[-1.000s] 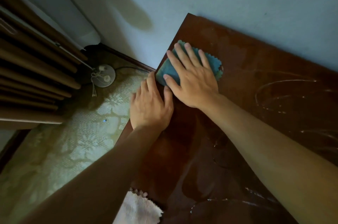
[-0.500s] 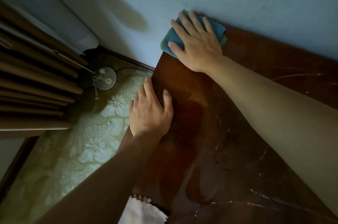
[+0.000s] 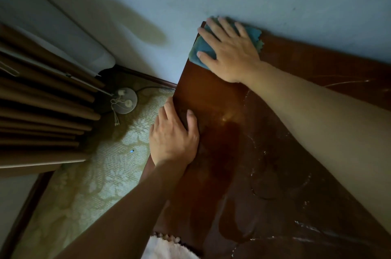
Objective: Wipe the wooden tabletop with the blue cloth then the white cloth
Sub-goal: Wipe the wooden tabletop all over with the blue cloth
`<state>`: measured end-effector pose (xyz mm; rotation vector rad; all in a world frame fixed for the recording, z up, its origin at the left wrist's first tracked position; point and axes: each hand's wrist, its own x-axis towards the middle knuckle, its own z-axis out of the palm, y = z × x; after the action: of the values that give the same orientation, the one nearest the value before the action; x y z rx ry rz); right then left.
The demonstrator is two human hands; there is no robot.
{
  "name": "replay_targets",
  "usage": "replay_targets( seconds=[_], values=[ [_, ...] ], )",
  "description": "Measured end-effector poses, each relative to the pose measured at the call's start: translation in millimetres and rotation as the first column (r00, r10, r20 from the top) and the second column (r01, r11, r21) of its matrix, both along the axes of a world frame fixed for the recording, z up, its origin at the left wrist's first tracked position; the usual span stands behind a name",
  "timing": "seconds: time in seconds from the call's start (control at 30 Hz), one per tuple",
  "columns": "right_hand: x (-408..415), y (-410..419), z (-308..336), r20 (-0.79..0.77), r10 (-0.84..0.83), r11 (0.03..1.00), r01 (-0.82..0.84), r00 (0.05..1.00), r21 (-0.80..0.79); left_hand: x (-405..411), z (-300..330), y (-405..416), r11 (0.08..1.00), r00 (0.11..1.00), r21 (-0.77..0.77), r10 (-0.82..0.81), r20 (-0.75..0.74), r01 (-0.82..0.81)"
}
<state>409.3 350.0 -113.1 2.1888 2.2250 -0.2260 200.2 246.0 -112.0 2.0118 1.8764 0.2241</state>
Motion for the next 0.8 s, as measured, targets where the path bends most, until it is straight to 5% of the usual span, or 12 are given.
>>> replay_targets(
  seconds=[0.23,0.4,0.8],
  values=[
    [-22,-37,1,-0.010,-0.111,0.994,0.111,0.994,0.002,0,1,0,1.000,1.000,0.009,0.000,-0.014,0.001],
    [-45,-116,-1,-0.054,-0.011,1.000,0.012,0.998,0.017,1,4,0,1.000,1.000,-0.007,0.003,-0.011,-0.003],
    [10,-54,-4,0.021,-0.163,0.987,0.163,0.986,-0.011,-3,-2,0,0.999,1.000,0.028,-0.029,0.011,0.029]
  ],
)
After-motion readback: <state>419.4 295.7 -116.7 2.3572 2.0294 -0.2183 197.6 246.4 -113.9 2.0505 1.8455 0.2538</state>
